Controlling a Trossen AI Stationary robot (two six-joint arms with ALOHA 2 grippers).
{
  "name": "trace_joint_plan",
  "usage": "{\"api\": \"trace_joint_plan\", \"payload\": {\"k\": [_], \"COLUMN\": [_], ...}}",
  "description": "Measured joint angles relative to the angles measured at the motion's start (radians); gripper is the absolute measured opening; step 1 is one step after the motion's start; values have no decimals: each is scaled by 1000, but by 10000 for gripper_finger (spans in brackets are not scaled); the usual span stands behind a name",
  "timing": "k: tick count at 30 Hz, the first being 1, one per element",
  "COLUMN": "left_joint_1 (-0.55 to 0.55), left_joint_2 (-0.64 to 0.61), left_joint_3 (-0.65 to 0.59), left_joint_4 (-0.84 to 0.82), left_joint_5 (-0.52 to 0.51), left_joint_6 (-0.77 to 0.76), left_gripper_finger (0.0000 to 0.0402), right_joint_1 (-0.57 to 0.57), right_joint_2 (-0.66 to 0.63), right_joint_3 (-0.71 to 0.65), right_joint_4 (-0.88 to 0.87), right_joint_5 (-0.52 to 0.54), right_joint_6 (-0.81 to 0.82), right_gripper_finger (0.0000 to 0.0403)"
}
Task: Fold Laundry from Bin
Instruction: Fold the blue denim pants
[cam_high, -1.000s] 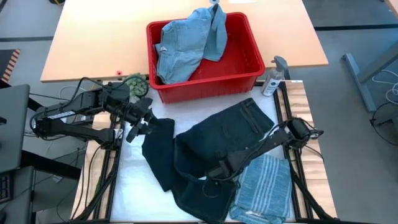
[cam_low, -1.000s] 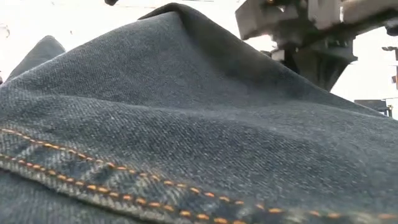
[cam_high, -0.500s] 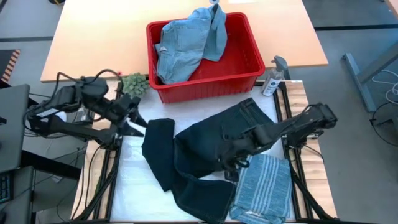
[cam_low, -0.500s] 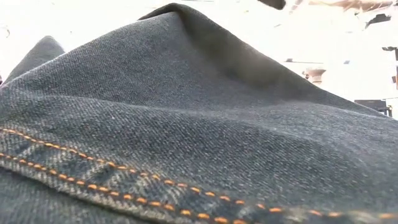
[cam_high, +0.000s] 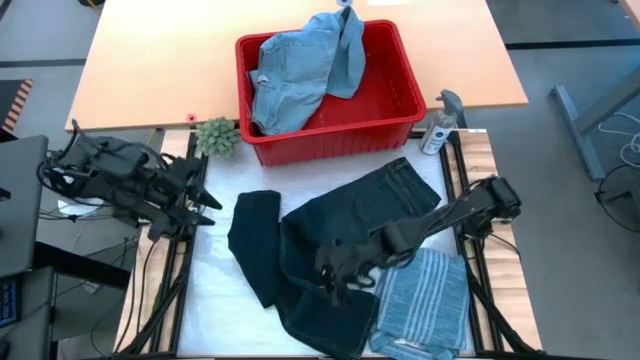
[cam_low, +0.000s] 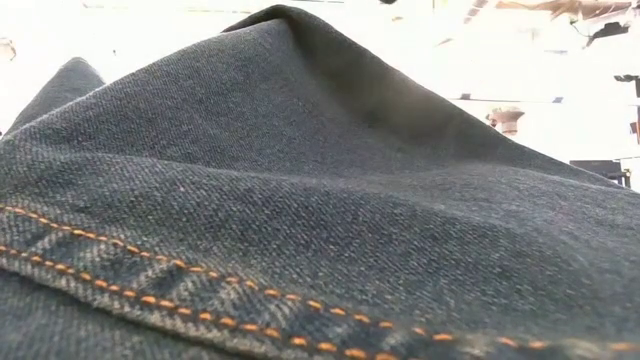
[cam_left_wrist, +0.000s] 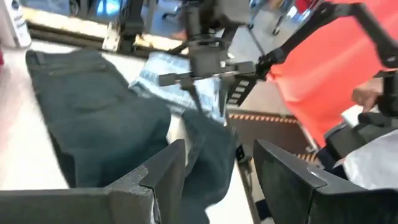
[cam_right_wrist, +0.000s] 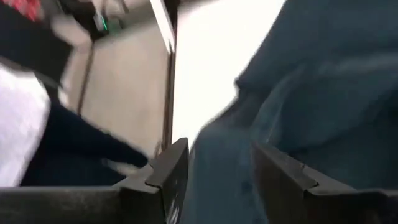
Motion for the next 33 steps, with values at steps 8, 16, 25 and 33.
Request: {"api": "trace_joint_plan", "payload": {"k": [8, 16, 25, 33], "left_joint_1": [-69, -83, -83, -83], "left_joint_2": [42, 64, 64, 64], "left_joint_3": [0, -1, -1, -1], "left_joint_4": [-52, -51, -39, -38], "left_joint_5": [-51, -85, -162, -225], "left_joint_6": [-16, -10, -37, -53], "left_gripper_finger": [179, 179, 179, 179], "right_joint_1": [64, 74, 144, 154], "right_joint_2": [160, 249, 169, 164], "right_joint_3": [100, 121, 124, 122], "right_joint_4": [-103, -155, -292, -383], "right_joint_5": [-26, -13, 95, 219], "right_joint_6": [35, 68, 66, 32], "right_gripper_finger": [196, 191, 189, 189]}}
